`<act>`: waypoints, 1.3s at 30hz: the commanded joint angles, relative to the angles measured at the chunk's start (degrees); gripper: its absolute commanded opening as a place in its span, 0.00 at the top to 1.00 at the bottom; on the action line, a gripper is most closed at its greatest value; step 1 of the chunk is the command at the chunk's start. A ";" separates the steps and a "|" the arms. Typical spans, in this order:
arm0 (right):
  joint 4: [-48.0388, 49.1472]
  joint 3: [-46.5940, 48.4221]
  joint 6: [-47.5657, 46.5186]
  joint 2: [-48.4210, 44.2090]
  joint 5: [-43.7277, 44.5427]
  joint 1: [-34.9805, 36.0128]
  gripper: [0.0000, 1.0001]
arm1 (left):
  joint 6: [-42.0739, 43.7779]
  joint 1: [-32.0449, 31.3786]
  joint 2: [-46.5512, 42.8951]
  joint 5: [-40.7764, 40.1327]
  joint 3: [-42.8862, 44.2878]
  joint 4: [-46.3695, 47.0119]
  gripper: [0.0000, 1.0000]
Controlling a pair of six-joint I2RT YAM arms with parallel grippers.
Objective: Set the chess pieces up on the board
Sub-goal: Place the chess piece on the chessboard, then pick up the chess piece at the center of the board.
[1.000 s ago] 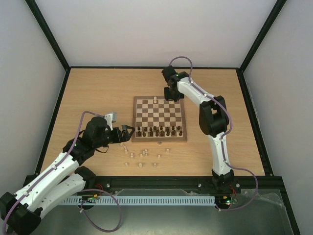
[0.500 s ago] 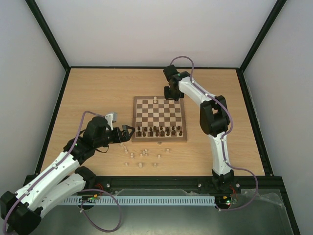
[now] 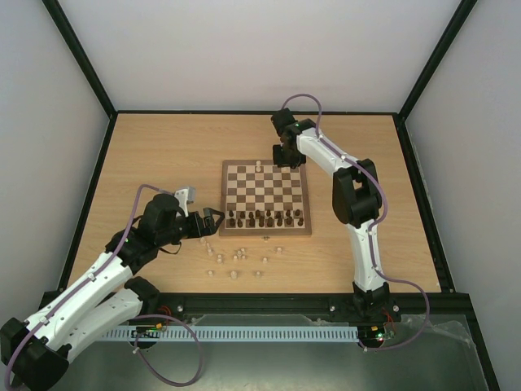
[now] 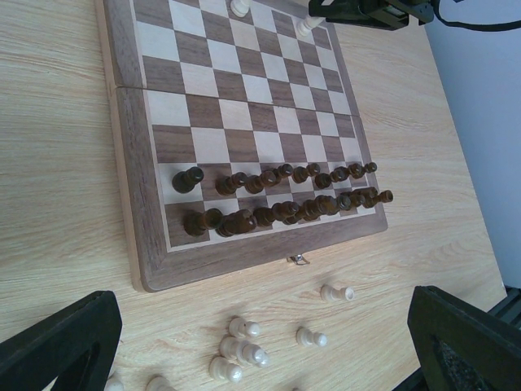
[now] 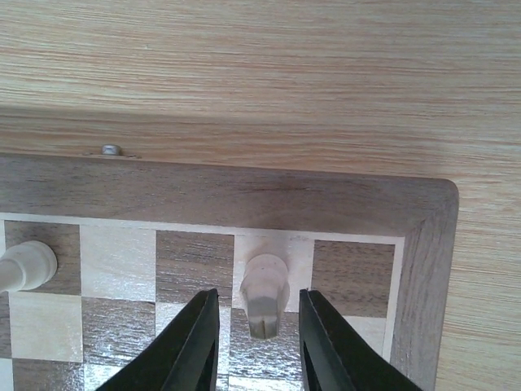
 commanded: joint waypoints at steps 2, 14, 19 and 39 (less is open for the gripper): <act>-1.26 -2.17 0.34 -7.96 -0.20 0.14 0.69 | 0.26 -0.22 -0.07 -1.43 2.16 -1.23 0.00; 9.10 -41.91 6.01 -48.69 0.06 13.47 0.54 | 1.12 -0.14 -2.32 -6.17 8.27 -9.19 0.01; 9.39 -53.58 11.48 -57.38 1.04 27.12 0.54 | 0.68 -0.04 -3.76 -7.60 10.60 -12.41 0.00; 5.14 -40.77 23.68 -33.36 9.21 56.06 0.63 | -4.05 -0.05 -18.67 -9.19 13.76 -21.05 0.01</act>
